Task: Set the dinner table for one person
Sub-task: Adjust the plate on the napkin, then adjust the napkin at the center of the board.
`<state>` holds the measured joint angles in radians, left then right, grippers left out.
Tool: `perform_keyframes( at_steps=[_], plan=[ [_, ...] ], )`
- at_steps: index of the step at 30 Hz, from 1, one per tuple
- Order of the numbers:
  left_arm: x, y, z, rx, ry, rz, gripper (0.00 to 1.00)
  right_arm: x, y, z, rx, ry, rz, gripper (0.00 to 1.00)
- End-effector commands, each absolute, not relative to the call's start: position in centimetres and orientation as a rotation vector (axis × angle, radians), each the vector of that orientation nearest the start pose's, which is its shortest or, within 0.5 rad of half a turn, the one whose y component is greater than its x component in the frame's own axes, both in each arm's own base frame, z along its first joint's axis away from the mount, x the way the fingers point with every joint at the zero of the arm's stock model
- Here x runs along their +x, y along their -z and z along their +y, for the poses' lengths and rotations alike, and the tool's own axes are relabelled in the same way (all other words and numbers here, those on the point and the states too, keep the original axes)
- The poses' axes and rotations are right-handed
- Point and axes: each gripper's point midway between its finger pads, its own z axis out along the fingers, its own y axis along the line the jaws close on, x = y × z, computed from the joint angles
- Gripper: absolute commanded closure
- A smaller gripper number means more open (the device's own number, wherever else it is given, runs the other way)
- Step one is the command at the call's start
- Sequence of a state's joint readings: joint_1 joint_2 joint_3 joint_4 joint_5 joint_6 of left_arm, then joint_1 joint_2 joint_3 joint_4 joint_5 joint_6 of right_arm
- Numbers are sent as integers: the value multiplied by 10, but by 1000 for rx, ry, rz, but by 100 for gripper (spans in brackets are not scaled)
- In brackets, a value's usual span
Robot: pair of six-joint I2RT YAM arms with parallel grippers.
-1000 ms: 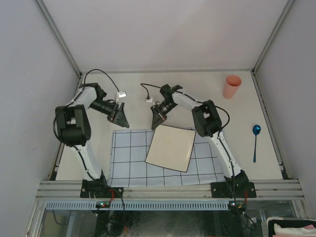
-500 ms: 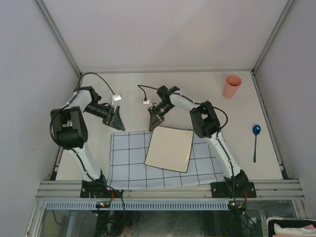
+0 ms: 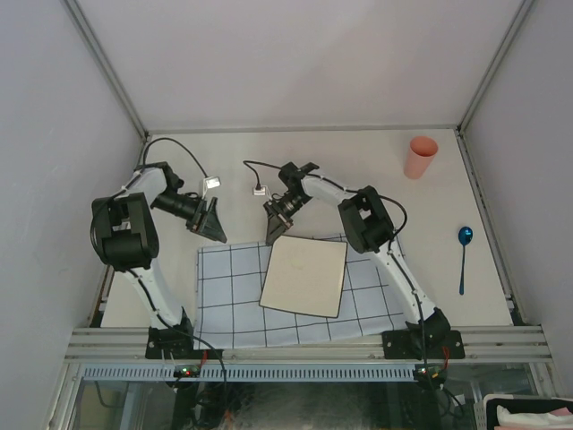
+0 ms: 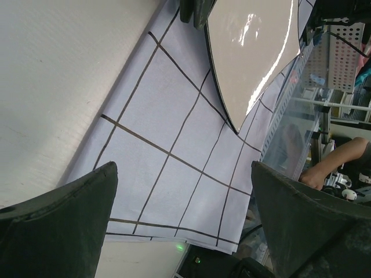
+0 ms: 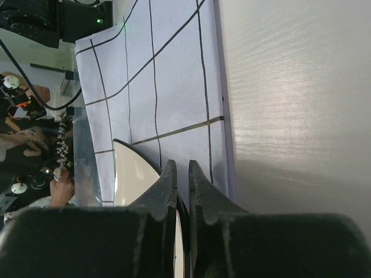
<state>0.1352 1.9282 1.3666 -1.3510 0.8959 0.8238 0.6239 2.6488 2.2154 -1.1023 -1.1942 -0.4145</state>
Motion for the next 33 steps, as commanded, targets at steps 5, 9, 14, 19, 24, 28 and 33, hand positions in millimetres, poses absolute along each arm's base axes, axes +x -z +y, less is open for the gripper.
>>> perform_keyframes(
  at_steps=[5,9,14,19,24,28,33],
  plan=[
    [270,-103,-76,709,1311,2552,0,270,-25,416,-1502,-1796,2208,100],
    [269,-102,-75,700,1313,2553,0,267,-29,417,-1520,-1822,2169,100],
    [267,-97,-76,689,1319,2559,0,261,-26,416,-1543,-1844,2159,100],
    [265,-94,-77,682,1331,2561,0,254,-14,412,-1537,-1873,2193,100],
    [266,-93,-76,684,1329,2561,0,252,-7,410,-1535,-1873,2197,100],
    [266,-91,-77,680,1340,2561,0,254,-4,410,-1522,-1878,2190,100],
    [267,-90,-77,676,1350,2562,0,258,-5,411,-1512,-1875,2181,100]
  ],
)
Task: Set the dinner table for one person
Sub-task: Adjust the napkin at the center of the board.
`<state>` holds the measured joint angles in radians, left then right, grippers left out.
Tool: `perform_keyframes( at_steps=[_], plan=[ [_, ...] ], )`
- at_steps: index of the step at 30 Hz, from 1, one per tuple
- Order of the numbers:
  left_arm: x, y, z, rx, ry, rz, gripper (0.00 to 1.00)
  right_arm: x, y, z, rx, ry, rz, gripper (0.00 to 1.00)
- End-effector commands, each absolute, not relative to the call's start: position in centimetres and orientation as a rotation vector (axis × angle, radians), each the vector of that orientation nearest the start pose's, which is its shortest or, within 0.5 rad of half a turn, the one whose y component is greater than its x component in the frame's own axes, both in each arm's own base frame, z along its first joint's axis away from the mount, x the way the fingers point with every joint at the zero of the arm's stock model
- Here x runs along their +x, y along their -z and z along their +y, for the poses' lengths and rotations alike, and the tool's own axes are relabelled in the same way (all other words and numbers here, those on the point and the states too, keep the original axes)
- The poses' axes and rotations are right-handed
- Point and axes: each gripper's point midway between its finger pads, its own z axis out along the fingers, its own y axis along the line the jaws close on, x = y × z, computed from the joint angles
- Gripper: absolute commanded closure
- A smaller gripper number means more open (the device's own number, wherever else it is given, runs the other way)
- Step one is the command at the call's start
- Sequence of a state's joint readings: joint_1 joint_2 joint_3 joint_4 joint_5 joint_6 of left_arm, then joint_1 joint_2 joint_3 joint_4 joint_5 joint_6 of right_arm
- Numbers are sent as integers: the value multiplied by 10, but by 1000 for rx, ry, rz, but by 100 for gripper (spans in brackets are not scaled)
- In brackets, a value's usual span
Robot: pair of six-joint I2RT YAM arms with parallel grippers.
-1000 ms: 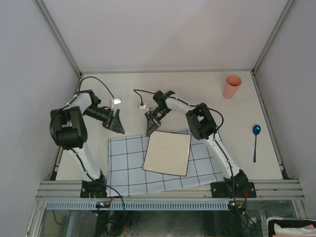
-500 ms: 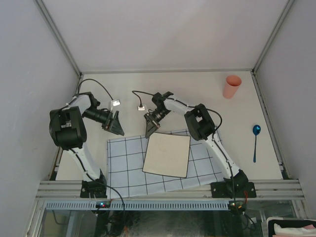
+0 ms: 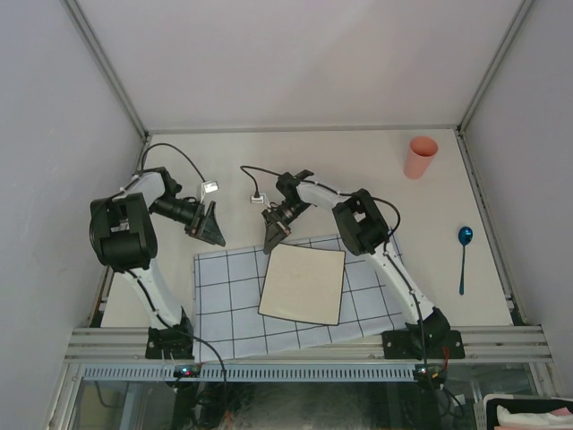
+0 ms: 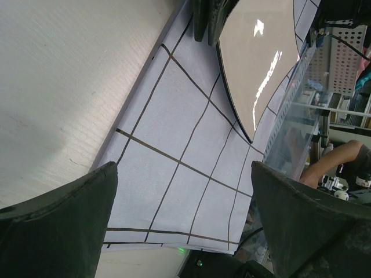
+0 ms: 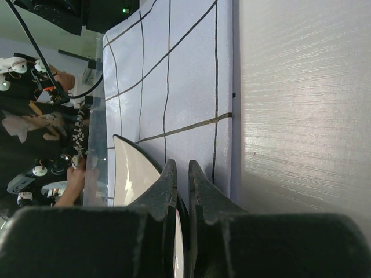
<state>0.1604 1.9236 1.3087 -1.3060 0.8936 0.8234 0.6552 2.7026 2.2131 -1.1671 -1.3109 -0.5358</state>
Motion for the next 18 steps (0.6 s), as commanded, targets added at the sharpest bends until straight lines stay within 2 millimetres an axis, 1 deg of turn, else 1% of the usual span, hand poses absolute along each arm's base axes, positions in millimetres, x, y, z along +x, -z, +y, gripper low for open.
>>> perform_keyframes(
  at_steps=[1,4,7,9,11,13,16,18],
  plan=[
    [267,-89,-77,674,1352,2561,0,259,-4,411,-1508,-1871,2185,100],
    [268,-89,-77,671,1355,2560,0,260,-4,411,-1500,-1870,2192,76],
    [268,-90,-77,675,1354,2557,0,261,-6,410,-1498,-1868,2191,66],
    [268,-91,-77,679,1360,2555,0,261,-8,410,-1493,-1860,2198,55],
    [267,-92,-78,682,1367,2548,0,263,-11,408,-1491,-1844,2205,51],
    [266,-94,-78,687,1366,2544,0,269,-17,404,-1488,-1806,2206,47],
    [266,-97,-76,710,1334,2541,0,287,-37,395,-1446,-1738,2199,43],
    [267,-99,-73,733,1284,2546,0,302,-52,384,-1417,-1657,2196,42]
  ],
)
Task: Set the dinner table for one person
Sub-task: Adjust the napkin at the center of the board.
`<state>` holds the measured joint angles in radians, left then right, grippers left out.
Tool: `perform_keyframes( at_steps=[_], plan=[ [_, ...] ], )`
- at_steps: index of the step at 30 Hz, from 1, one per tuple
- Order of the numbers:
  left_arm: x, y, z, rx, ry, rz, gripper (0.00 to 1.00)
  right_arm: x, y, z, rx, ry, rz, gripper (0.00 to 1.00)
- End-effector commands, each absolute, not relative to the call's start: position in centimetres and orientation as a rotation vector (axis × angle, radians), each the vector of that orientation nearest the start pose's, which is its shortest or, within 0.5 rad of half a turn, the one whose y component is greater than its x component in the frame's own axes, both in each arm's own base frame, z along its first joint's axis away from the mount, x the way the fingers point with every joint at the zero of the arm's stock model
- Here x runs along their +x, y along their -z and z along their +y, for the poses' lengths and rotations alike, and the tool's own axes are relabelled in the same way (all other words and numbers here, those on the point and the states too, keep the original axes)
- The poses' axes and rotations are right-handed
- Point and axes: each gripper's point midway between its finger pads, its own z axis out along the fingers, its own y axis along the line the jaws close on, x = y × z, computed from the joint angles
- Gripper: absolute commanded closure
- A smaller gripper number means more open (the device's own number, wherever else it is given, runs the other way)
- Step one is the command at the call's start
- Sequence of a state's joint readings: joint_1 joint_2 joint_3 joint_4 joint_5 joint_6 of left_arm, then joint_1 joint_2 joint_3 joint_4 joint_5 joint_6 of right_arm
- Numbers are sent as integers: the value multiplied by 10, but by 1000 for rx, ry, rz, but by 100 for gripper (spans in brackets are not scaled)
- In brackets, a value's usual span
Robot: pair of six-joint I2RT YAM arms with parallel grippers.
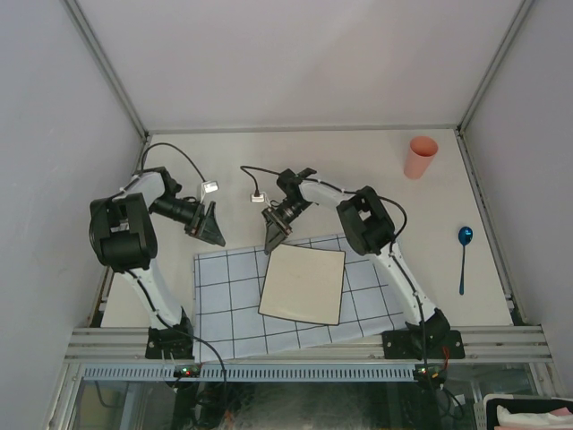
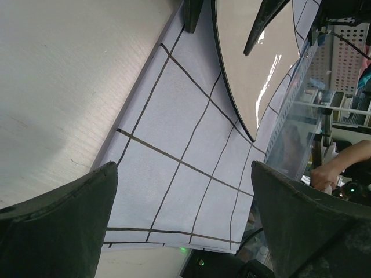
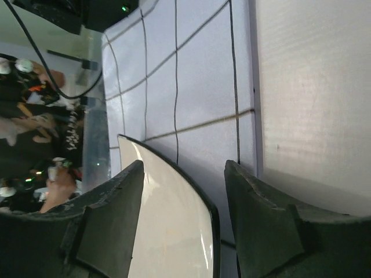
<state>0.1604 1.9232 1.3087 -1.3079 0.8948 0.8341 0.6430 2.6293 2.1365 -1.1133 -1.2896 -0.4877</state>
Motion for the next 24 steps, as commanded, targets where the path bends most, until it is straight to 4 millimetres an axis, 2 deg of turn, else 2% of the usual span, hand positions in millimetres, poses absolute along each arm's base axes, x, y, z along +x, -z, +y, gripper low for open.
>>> perform_keyframes(
  at_steps=[1,5,8,11,15,20,24],
  plan=[
    [269,-100,-71,743,1246,2547,0,308,-65,375,-1409,-1605,2187,41],
    [286,-109,-59,721,1010,2531,0,333,-96,341,-1346,-1361,2170,38],
    [302,-116,-49,677,824,2503,0,337,-114,314,-1330,-1153,2163,37],
    [304,-122,-46,703,759,2461,0,329,-120,287,-1320,-1000,2162,37],
    [284,-116,-47,876,782,2451,0,309,-115,253,-1345,-806,2198,36],
    [253,-84,-38,1120,676,2504,0,279,-95,207,-1428,-605,2214,33],
    [232,-62,-40,1342,557,2508,0,260,-82,184,-1494,-536,2199,32]
  ],
)
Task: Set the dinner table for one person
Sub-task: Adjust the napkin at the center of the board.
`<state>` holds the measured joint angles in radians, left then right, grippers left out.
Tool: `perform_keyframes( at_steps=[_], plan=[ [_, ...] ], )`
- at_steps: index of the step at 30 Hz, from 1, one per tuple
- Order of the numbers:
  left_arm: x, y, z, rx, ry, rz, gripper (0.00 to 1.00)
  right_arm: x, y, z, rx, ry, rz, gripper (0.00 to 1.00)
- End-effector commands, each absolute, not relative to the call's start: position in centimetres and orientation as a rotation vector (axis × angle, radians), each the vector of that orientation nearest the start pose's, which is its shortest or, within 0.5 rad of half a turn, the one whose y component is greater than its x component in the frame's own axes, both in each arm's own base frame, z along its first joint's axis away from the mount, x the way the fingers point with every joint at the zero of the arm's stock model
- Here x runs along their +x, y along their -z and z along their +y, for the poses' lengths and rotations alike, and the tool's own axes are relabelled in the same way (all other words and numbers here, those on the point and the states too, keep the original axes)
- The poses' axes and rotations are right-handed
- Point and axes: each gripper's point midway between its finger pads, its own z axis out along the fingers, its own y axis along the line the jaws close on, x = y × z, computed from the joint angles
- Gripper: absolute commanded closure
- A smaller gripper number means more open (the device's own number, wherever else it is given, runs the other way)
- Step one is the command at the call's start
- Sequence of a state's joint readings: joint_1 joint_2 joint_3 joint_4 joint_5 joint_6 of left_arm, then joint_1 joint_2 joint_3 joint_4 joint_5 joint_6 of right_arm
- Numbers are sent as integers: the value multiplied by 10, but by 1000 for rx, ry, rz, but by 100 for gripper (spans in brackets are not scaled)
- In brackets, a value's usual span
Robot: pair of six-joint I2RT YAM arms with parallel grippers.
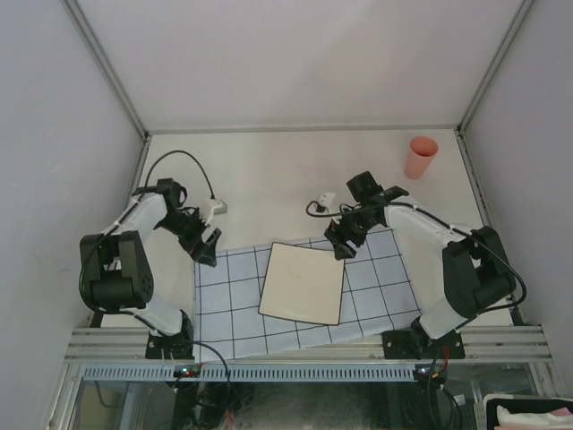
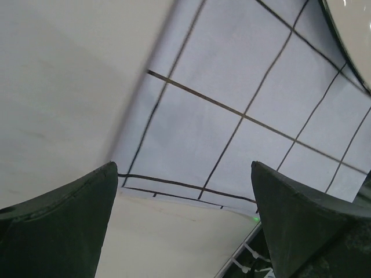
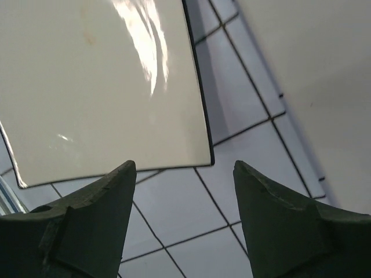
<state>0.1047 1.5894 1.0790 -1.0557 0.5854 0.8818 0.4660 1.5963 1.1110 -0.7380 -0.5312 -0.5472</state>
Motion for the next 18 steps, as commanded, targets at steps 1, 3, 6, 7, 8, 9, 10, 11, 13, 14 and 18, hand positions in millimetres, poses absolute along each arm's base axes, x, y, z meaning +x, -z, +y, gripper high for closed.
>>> perform_keyframes(
  at_steps=[1,3,6,7,8,9,10,11,13,14,18],
  plan=[
    [228,-58,-42,1384,537,2504,0,256,-79,180,-1512,-532,2200,32],
    [225,-53,-48,1441,510,2498,0,252,-75,175,-1523,-528,2214,31],
    [223,-55,-57,1469,489,2465,0,250,-73,169,-1539,-514,2219,25],
    [224,-57,-60,1470,468,2445,0,250,-71,166,-1546,-495,2216,25],
    [226,-58,-60,1465,428,2429,0,250,-69,163,-1553,-478,2216,24],
    [226,-58,-60,1470,385,2420,0,250,-68,161,-1563,-457,2213,24],
    [225,-57,-60,1484,348,2404,0,249,-66,159,-1573,-450,2212,24],
    [222,-54,-60,1502,325,2399,0,247,-65,157,-1584,-450,2209,24],
    [213,-48,-62,1538,327,2398,0,243,-57,151,-1617,-443,2209,23],
    [206,-45,-63,1560,346,2407,0,242,-53,149,-1632,-440,2215,23],
    [184,-35,-68,1627,409,2440,0,231,-46,146,-1657,-472,2251,18]
  ],
)
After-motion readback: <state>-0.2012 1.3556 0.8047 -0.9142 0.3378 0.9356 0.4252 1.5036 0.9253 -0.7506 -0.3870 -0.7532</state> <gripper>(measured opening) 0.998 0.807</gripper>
